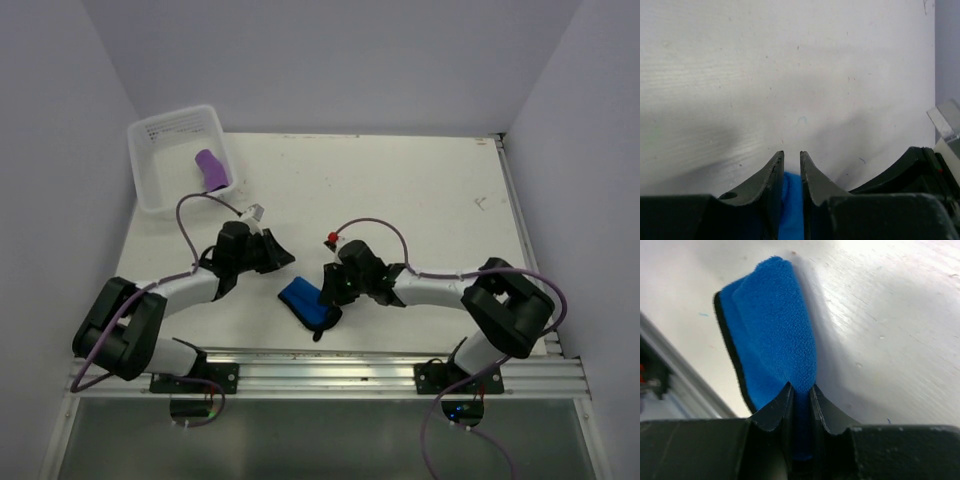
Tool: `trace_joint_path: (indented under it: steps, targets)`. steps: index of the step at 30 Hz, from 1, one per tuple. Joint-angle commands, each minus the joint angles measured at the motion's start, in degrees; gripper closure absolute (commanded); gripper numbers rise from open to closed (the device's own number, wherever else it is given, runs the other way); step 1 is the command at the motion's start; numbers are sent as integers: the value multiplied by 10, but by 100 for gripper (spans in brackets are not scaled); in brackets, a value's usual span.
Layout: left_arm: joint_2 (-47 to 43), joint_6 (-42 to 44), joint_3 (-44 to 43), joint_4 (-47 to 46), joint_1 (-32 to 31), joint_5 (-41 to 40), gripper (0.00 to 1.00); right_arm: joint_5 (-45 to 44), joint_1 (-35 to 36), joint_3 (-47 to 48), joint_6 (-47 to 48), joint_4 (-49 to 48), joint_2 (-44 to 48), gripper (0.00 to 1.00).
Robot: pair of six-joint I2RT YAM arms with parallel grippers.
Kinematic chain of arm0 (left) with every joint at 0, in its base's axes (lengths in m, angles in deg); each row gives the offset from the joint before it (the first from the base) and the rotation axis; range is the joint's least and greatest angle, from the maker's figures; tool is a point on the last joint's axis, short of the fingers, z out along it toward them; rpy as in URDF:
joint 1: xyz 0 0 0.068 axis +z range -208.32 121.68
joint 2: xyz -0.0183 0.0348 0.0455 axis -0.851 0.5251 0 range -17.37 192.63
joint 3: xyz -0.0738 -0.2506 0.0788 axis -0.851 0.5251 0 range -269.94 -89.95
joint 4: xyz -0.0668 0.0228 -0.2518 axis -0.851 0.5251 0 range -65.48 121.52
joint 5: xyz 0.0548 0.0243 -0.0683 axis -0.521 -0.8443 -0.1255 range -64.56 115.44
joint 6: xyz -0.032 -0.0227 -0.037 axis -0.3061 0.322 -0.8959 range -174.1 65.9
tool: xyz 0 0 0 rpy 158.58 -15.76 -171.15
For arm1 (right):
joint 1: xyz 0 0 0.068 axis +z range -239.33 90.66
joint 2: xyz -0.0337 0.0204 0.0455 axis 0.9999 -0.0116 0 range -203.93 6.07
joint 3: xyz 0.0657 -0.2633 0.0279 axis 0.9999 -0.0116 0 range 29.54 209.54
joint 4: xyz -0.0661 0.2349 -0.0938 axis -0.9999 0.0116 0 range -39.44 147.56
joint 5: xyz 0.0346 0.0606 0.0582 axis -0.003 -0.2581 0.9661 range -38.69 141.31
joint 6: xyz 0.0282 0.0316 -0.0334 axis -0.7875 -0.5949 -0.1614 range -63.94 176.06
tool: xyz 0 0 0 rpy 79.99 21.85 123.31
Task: Roll the towels
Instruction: Roll the towel
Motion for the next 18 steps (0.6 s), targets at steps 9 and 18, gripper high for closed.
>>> trace_joint_path:
  steps: [9,18]
  targets:
    - [-57,18,-38,73,16,4,77,-282,156,65,182,142,57,100]
    - [-68,-8,-33,55,15,43,78,-522,319,116,257,163,-8,100]
